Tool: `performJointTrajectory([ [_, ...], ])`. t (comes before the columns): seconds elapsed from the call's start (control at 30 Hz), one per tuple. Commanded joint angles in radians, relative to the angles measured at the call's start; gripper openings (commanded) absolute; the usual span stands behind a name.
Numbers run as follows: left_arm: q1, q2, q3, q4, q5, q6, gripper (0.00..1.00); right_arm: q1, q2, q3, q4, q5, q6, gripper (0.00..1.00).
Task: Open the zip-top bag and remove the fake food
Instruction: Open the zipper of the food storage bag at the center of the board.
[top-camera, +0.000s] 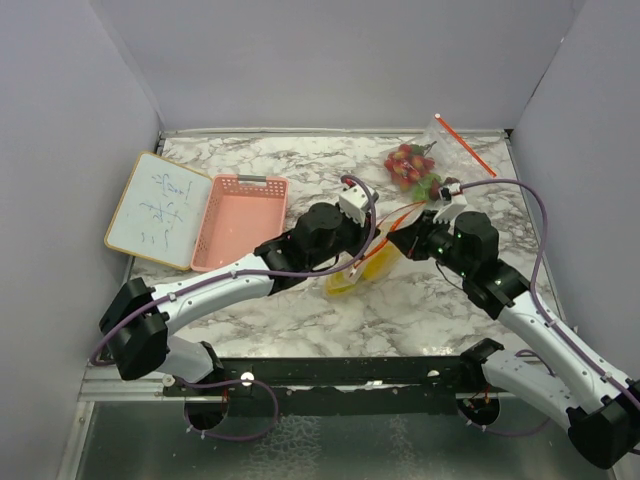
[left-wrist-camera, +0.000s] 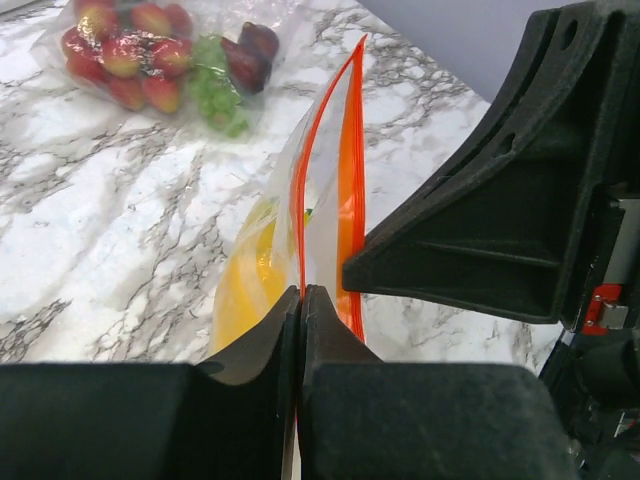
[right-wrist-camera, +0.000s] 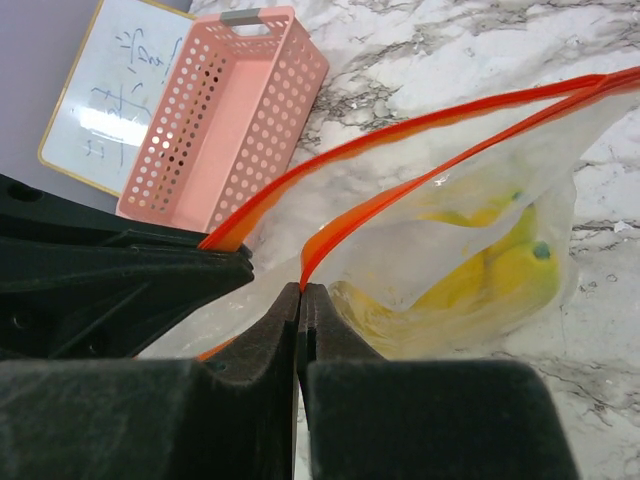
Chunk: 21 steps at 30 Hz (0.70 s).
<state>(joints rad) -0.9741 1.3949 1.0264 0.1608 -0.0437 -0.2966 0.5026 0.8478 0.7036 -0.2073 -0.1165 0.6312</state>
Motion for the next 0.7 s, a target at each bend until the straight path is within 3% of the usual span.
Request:
performJointTrajectory([
  [0.0, -0.018, 0.018, 0.045, -0.034, -0.092, 0.031, 0.00, -0.003, -0.012, -0.016, 0.037, 0.021, 0.009, 0.03],
  [0.13, -0.037, 0.031, 0.049, -0.030, -0.119, 0.022, 0.00, -0.003, -0.043, -0.025, 0.056, 0.041, 0.082, 0.34],
  [0.37, -0.065, 0.061, 0.065, -0.027, -0.140, 0.024, 0.00, -0.003, -0.055, -0.032, 0.040, 0.067, 0.082, 0.55],
  [0.5, -0.081, 0.068, 0.070, -0.014, -0.144, 0.018, 0.00, -0.003, -0.051, -0.015, 0.001, 0.096, 0.081, 0.62],
  [0.67, -0.090, 0.060, 0.066, 0.009, -0.136, 0.007, 0.00, -0.003, -0.069, -0.005, -0.067, 0.183, 0.063, 0.58],
])
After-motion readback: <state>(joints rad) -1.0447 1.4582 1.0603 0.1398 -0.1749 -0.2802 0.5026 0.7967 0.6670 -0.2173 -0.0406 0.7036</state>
